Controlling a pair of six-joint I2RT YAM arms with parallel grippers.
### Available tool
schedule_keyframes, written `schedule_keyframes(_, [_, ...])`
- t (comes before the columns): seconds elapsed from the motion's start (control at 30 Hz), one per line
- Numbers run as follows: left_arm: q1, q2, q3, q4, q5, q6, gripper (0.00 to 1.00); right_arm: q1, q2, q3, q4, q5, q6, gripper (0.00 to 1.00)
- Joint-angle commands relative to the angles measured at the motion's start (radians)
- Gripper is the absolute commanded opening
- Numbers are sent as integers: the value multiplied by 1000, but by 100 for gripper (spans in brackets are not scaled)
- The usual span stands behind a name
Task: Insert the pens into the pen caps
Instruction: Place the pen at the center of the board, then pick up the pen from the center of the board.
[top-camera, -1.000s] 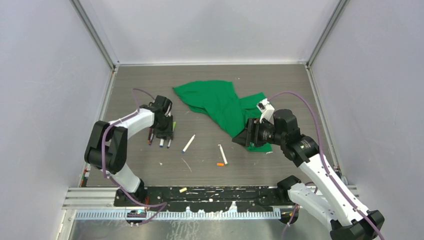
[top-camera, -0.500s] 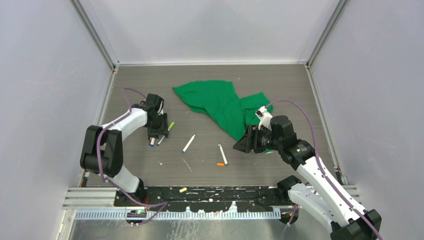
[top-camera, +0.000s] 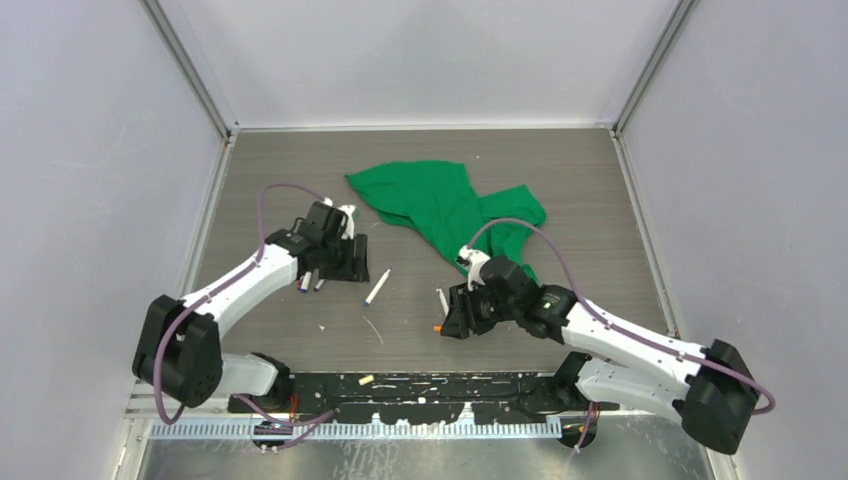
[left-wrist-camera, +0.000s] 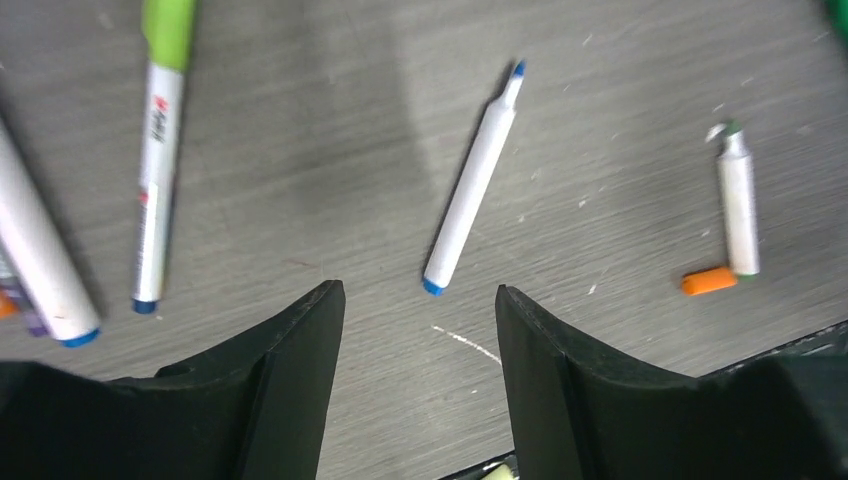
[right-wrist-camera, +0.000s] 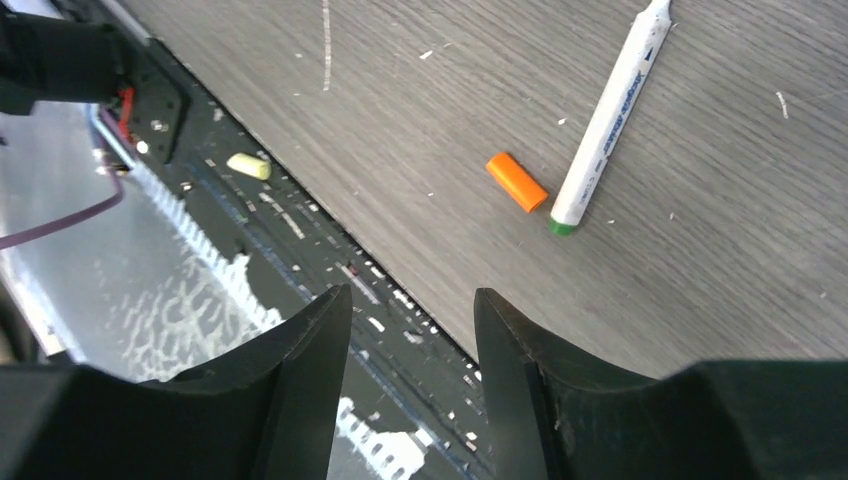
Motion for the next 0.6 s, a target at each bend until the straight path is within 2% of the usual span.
schedule_keyframes(0.0, [-45,57,-63,76,42,-34,59,44,68,-32,171,112,34,53])
schedule_keyframes(0.17, [-161,177,-23,72,-58,-26,60,57,98,-48,211,132,56,51])
schedule_keyframes(0.4, [-302,310,80,-15,-284,-9,59,58,45,-94,220,160,103,50])
schedule_keyframes(0.47, [-327,340,89,-36,-334,-16,56,58,30,-107,219,167,114,50])
schedule_keyframes(0.57, [-338,367,71,-30,-332,-38,41,58,8,-124,220,174,126,50])
